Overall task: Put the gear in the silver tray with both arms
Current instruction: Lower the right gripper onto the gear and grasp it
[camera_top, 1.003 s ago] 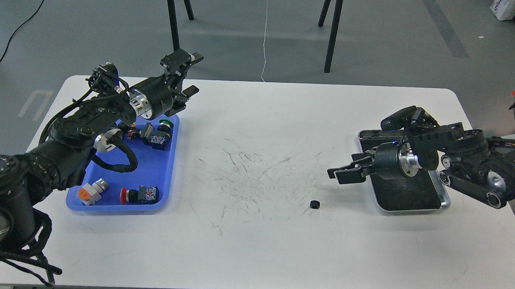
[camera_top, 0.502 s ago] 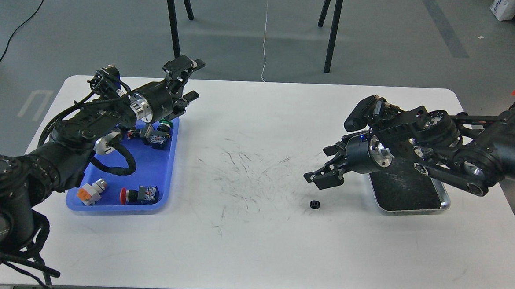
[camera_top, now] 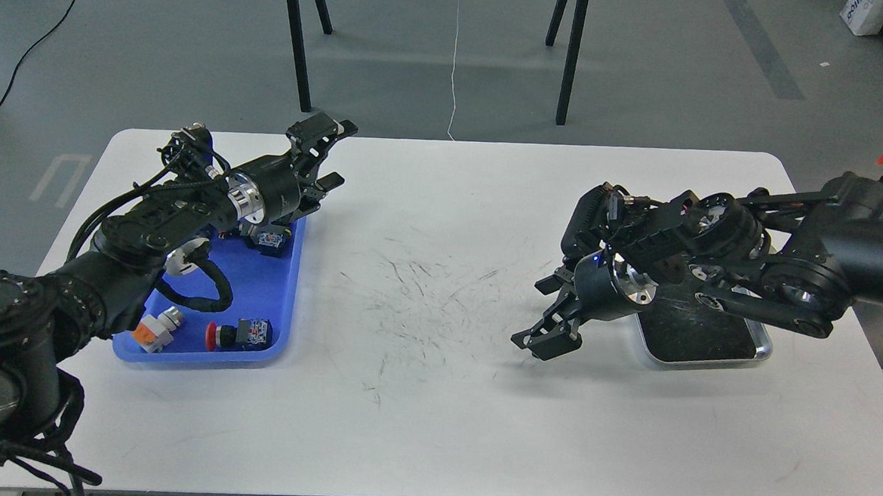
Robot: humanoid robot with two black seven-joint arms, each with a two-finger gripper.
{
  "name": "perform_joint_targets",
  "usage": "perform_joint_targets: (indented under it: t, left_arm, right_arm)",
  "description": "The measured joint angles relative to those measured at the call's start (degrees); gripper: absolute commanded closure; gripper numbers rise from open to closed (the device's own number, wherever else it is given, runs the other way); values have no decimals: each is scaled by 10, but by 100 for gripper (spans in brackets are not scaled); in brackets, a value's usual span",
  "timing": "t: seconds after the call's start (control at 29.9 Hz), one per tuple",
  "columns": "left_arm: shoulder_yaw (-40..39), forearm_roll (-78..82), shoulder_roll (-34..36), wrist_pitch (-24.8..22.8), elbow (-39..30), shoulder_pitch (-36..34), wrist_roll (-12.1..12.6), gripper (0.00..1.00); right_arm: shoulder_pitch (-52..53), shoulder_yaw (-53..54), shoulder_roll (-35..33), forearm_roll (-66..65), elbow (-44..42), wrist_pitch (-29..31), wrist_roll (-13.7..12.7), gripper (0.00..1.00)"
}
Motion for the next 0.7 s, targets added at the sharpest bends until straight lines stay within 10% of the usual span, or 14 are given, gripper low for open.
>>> perform_joint_targets:
  t: [0.7]
  left_arm:
    - [1, 1, 3, -1, 0, -1, 0, 0]
  right_arm:
    - [45, -90, 57, 1, -4, 15, 0, 26]
